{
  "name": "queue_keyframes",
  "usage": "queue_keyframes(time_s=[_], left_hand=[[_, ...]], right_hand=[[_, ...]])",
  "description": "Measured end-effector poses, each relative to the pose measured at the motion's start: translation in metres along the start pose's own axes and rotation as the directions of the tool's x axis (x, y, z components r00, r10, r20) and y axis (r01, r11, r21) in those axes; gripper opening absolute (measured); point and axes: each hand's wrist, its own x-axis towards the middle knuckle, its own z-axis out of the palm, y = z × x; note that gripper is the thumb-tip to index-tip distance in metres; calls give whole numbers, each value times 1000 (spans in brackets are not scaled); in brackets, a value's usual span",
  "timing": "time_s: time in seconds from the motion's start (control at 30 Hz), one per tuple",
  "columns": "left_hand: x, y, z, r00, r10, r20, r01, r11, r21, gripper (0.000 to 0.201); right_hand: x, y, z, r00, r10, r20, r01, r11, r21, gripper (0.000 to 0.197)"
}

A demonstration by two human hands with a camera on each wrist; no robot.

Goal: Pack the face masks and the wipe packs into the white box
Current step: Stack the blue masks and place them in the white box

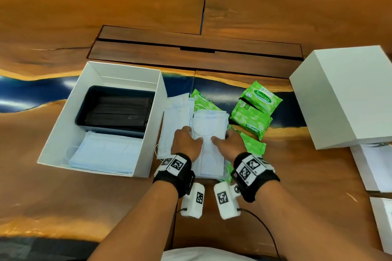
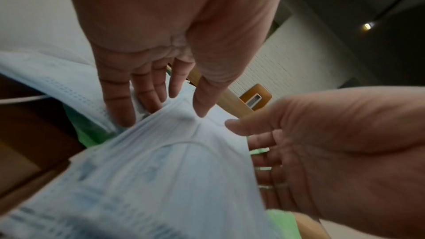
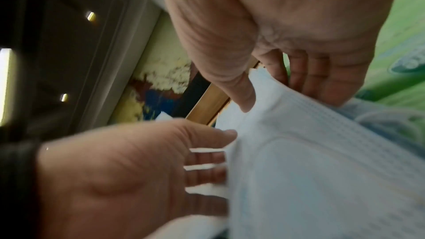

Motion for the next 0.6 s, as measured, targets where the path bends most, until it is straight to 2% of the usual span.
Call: queue_keyframes(time_s=[0.07, 0.13, 0.2, 0.33, 0.4, 0.47, 0.6], left_hand=[[0, -3, 1, 1000, 27, 9, -27, 995, 91, 55], [1, -6, 3, 999, 49, 3, -49, 991, 128, 54], [4, -8, 3, 998, 61, -1, -61, 989, 137, 52], [11, -9, 1, 998, 56, -1, -56, 994, 90, 48], [14, -10, 2, 998, 59, -11, -59, 997, 48, 42], [14, -10, 2, 998, 58, -29, -58, 998, -5, 34], [12, -6, 3, 999, 24, -44, -28, 995, -100, 30]], right_hand=[[6, 3, 3, 998, -52, -20, 46, 978, -205, 34], [10, 4, 4, 997, -77, -28, 67, 966, -250, 46], [15, 1, 2, 998, -51, -26, 44, 974, -223, 57], [24, -7, 0, 1000, 9, -4, -10, 989, -148, 64], [23, -10, 1, 999, 9, -50, -12, 998, -65, 66], [18, -11, 2, 998, 8, -65, -7, 1000, 16, 63], [8, -10, 9, 995, -12, 97, -2, 989, 146, 47]])
